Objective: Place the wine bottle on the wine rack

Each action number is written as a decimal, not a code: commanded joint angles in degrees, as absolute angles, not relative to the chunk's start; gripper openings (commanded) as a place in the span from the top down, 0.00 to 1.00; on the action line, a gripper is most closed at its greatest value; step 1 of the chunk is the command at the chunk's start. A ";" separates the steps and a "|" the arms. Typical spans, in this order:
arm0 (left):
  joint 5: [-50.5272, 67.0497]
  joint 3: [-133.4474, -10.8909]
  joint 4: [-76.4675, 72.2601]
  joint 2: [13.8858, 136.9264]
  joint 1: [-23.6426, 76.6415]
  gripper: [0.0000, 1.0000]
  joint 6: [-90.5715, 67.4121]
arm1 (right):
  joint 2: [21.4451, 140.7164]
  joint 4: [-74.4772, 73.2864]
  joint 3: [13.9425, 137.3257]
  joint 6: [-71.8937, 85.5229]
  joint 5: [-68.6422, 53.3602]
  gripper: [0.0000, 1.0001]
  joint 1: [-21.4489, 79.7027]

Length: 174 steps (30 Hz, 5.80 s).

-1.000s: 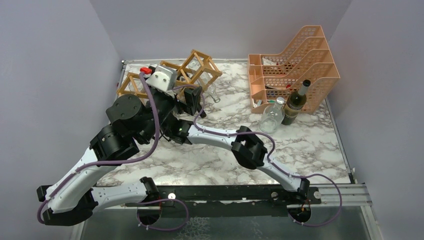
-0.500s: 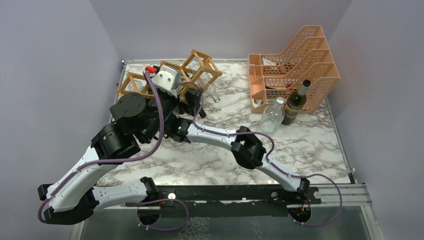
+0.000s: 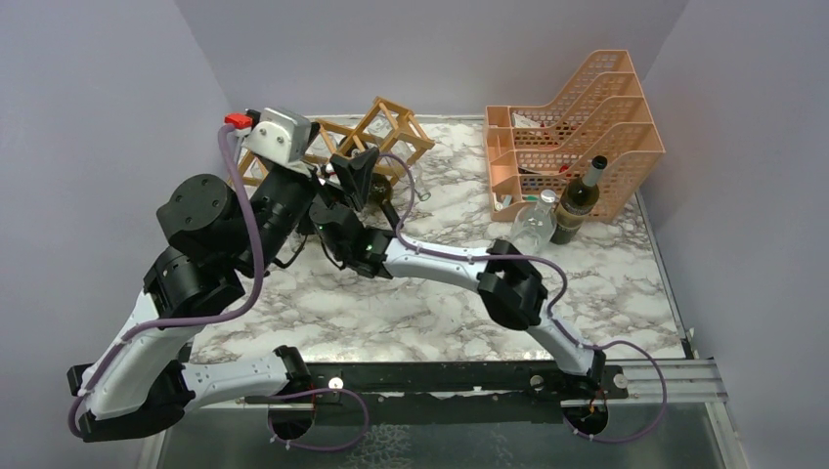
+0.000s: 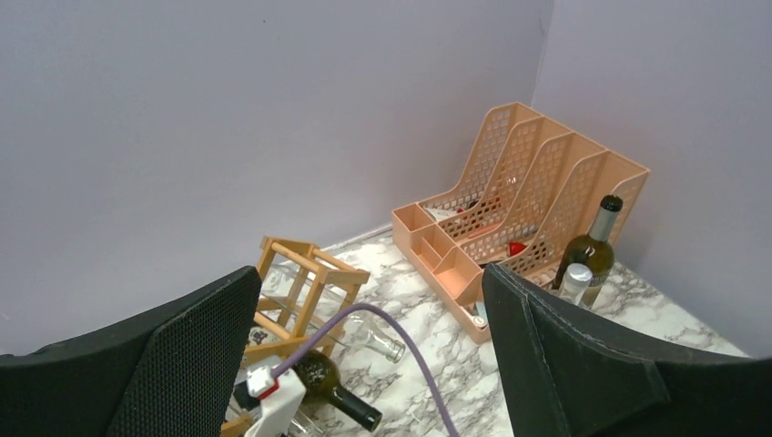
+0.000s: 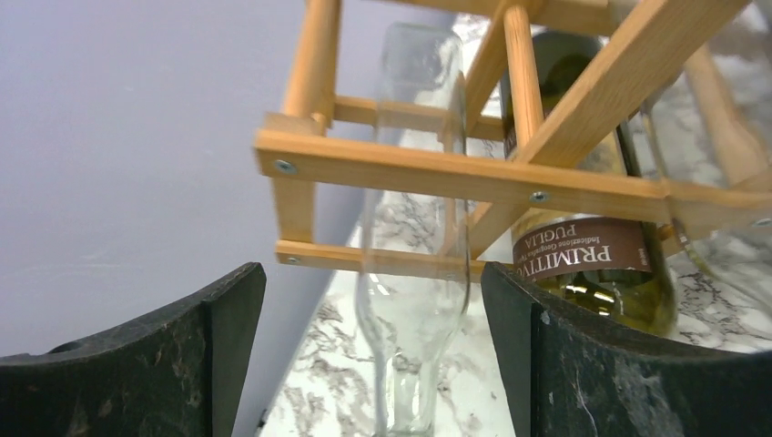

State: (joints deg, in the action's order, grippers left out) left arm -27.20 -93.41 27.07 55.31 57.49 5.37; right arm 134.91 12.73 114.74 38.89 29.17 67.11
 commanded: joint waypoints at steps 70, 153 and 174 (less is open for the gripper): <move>-10.96 -39.98 1.88 51.35 57.62 0.01 -20.87 | 63.60 -28.49 56.22 20.80 26.15 0.58 26.54; -1.74 -53.80 10.42 61.60 41.75 0.01 -22.58 | 61.34 -20.17 39.46 21.86 6.32 0.08 35.95; -2.20 -52.65 10.84 60.38 41.75 0.01 -21.36 | 73.92 -17.75 38.92 18.09 -3.57 0.10 36.00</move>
